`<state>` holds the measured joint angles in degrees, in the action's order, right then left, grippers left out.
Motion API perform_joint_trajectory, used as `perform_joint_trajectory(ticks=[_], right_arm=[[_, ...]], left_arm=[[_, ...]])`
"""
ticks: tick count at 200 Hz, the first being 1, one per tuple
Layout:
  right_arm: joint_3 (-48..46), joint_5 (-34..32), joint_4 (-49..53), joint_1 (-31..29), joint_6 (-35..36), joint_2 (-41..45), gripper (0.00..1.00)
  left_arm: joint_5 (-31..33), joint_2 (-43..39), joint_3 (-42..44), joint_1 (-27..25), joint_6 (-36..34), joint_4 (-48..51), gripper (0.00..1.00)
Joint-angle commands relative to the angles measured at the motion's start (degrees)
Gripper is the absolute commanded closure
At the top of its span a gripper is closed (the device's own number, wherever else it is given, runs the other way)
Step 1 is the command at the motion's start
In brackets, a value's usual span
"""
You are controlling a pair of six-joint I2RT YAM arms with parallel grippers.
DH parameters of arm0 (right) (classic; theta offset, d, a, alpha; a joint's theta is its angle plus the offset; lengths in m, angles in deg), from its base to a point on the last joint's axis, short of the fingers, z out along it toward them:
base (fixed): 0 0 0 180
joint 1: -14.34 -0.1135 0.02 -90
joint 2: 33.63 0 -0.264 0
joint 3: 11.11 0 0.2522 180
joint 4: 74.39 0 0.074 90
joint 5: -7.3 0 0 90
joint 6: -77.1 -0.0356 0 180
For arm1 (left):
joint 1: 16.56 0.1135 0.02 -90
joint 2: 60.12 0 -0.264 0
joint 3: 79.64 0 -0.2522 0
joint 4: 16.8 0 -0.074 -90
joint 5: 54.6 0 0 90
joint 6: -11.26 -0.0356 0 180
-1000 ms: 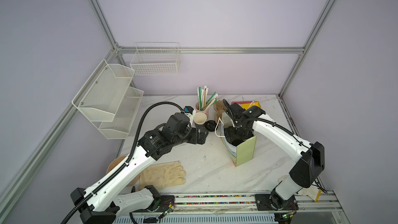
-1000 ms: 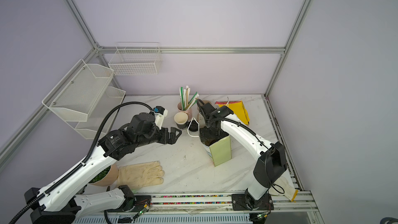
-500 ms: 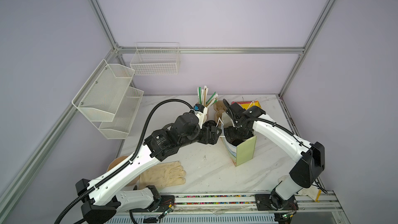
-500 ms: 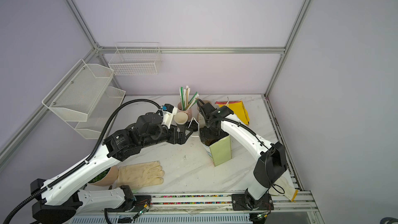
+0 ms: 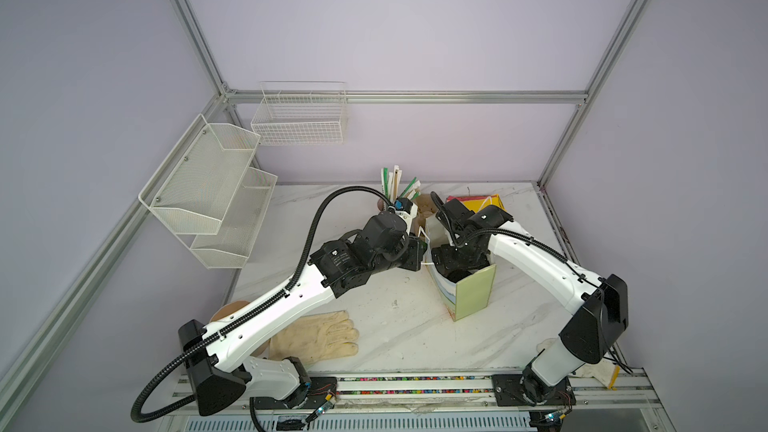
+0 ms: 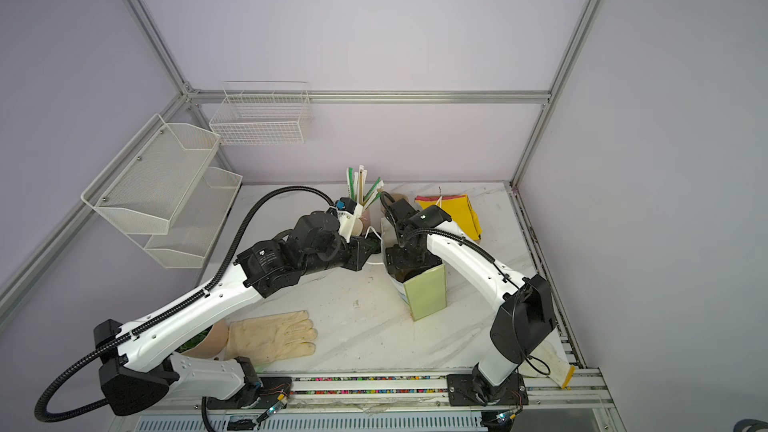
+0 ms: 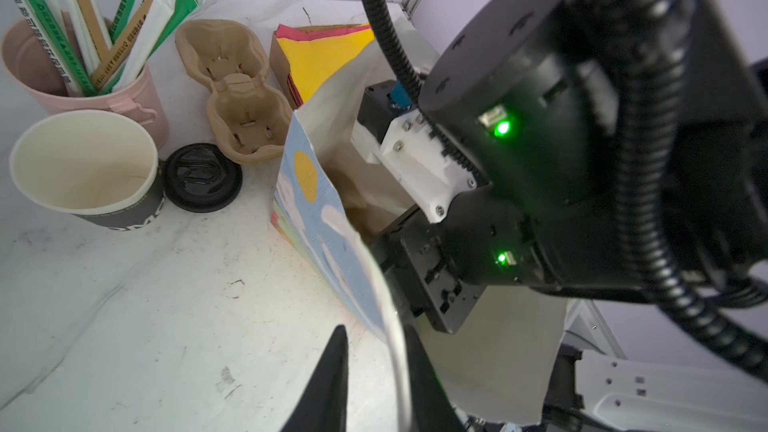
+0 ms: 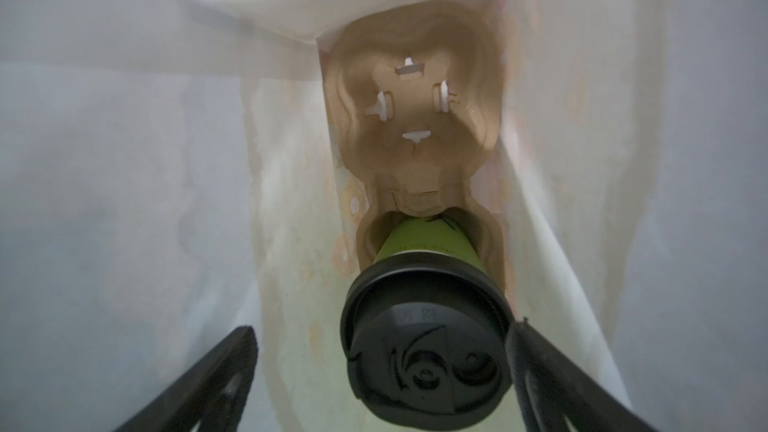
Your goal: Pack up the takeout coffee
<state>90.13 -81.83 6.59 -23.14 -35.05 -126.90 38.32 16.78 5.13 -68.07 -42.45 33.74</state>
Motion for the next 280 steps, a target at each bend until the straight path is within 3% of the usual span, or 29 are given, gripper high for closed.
perform_joint_trajectory(ticks=[1, 148, 280], right_arm=[[-0.32, 0.03, 0.15, 0.3, 0.36, 1.57, 0.03], [7.01, 0.55, 0.36, 0.3, -0.23, -4.48, 0.03], [10.08, -2.45, 0.19, 0.32, 0.97, -4.97, 0.02]], left_arm=[[-0.69, 0.83, -7.39, -0.35, -0.43, -2.79, 1.0], [-2.48, 6.57, -13.44, -3.24, 0.14, -3.05, 1.0], [-4.66, 5.57, -15.18, -4.02, 2.35, -2.45, 1.0]])
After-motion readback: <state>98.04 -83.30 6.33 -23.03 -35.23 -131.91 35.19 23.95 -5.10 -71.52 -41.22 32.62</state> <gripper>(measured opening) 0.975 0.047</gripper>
